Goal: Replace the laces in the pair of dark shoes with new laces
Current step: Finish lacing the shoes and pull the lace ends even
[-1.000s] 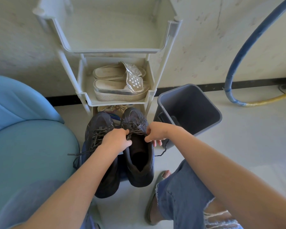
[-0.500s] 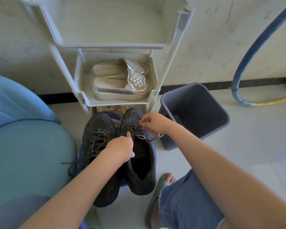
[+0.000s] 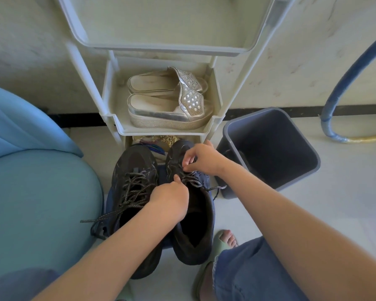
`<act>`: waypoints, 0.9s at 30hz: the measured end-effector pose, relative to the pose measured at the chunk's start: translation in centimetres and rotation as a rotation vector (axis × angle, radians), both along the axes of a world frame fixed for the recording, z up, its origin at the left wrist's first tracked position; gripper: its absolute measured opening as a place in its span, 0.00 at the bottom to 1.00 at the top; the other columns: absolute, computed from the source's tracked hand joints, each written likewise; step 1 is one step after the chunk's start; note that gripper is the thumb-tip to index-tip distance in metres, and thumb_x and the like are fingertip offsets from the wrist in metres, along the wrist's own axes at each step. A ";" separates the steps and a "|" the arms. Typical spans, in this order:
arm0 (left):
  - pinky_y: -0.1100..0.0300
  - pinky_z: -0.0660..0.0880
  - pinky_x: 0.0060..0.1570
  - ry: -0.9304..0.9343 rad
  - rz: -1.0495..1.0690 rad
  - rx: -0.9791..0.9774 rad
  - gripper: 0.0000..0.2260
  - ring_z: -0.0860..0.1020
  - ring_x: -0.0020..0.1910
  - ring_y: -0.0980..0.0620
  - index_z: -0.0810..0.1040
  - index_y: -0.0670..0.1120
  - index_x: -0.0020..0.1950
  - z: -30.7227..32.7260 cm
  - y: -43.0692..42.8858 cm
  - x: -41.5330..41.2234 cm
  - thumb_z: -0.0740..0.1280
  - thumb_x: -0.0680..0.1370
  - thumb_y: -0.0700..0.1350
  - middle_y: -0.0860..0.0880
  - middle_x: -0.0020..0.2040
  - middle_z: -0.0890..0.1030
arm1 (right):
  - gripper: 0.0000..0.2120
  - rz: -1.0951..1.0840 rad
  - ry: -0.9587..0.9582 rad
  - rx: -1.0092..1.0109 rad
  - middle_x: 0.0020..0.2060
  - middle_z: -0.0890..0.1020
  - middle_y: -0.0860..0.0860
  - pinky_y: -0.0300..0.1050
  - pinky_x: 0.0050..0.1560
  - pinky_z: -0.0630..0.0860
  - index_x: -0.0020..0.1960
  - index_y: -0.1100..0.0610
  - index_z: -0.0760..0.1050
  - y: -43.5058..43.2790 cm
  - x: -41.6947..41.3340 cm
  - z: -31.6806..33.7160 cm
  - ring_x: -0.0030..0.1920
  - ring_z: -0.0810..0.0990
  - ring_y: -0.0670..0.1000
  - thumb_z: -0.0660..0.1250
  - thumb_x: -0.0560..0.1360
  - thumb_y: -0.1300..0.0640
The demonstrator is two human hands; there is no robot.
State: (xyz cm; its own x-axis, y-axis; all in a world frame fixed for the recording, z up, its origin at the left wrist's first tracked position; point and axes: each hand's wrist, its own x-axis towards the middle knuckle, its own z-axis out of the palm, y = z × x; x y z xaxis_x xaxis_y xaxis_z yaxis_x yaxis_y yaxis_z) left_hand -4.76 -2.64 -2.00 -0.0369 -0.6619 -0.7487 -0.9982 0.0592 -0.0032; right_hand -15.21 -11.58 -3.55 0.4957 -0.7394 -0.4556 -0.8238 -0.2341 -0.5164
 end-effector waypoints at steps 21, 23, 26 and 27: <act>0.54 0.73 0.44 0.019 -0.049 -0.087 0.33 0.78 0.54 0.44 0.43 0.37 0.77 -0.3 0.8 0.7 0.60 0.81 0.46 0.42 0.60 0.77 | 0.09 0.060 0.038 0.190 0.53 0.82 0.49 0.46 0.63 0.70 0.55 0.56 0.81 -1.5 -1.4 1.1 0.57 0.77 0.50 0.66 0.77 0.56; 0.55 0.69 0.43 0.054 -0.015 -0.114 0.31 0.77 0.56 0.43 0.48 0.38 0.77 0.2 0.7 0.8 0.58 0.82 0.51 0.42 0.61 0.75 | 0.09 0.003 -0.002 0.207 0.53 0.83 0.53 0.41 0.55 0.74 0.54 0.56 0.81 -1.8 -1.7 1.2 0.52 0.80 0.50 0.64 0.78 0.59; 0.56 0.66 0.43 0.094 0.041 -0.212 0.27 0.76 0.57 0.43 0.64 0.40 0.72 0.9 0.2 1.3 0.57 0.80 0.58 0.43 0.60 0.74 | 0.07 -0.138 0.022 0.291 0.47 0.83 0.57 0.41 0.43 0.80 0.49 0.56 0.78 -2.3 -2.7 1.2 0.44 0.82 0.52 0.62 0.79 0.61; 0.56 0.67 0.43 0.097 0.055 -0.226 0.27 0.76 0.57 0.43 0.65 0.40 0.71 1.1 0.1 1.4 0.57 0.80 0.58 0.44 0.59 0.75 | 0.05 -0.172 0.037 0.327 0.45 0.83 0.56 0.41 0.41 0.81 0.49 0.57 0.78 -2.3 -3.0 1.2 0.41 0.82 0.51 0.62 0.79 0.60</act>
